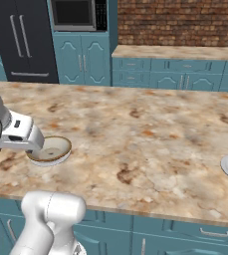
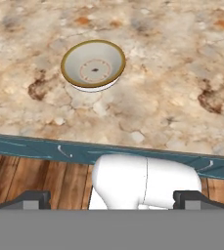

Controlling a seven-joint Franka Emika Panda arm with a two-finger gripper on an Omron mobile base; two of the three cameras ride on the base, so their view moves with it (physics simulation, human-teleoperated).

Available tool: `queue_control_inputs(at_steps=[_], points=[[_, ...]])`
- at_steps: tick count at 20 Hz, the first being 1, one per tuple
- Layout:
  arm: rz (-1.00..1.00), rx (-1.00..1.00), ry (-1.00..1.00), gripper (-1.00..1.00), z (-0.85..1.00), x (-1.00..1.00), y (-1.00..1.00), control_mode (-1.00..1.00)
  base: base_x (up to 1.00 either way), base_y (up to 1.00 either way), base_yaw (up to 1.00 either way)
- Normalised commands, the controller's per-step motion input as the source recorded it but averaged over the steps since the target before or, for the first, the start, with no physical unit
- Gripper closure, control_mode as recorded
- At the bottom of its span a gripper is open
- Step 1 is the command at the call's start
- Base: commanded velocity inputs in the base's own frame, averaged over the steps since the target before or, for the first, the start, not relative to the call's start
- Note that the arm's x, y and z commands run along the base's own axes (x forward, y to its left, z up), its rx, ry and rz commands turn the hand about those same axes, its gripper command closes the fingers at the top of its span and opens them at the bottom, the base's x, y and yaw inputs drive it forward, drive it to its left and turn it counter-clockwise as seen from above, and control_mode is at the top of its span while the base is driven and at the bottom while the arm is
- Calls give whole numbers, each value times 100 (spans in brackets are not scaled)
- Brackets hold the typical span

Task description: Move the bowls from the cabinet to the plates on the dining table.

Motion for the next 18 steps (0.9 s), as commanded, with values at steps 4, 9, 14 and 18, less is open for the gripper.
queue_control_inputs(at_steps=[4, 9, 14, 18], points=[[0, 0, 0, -100, 0, 0, 0, 100, 0, 8, 0], [0, 0, 0, -100, 0, 0, 0, 100, -16, 58, 5], [0, 0, 0, -100, 0, 0, 0, 100, -18, 72, 9], [0, 0, 0, -100, 0, 0, 0, 100, -27, 100, 8]])
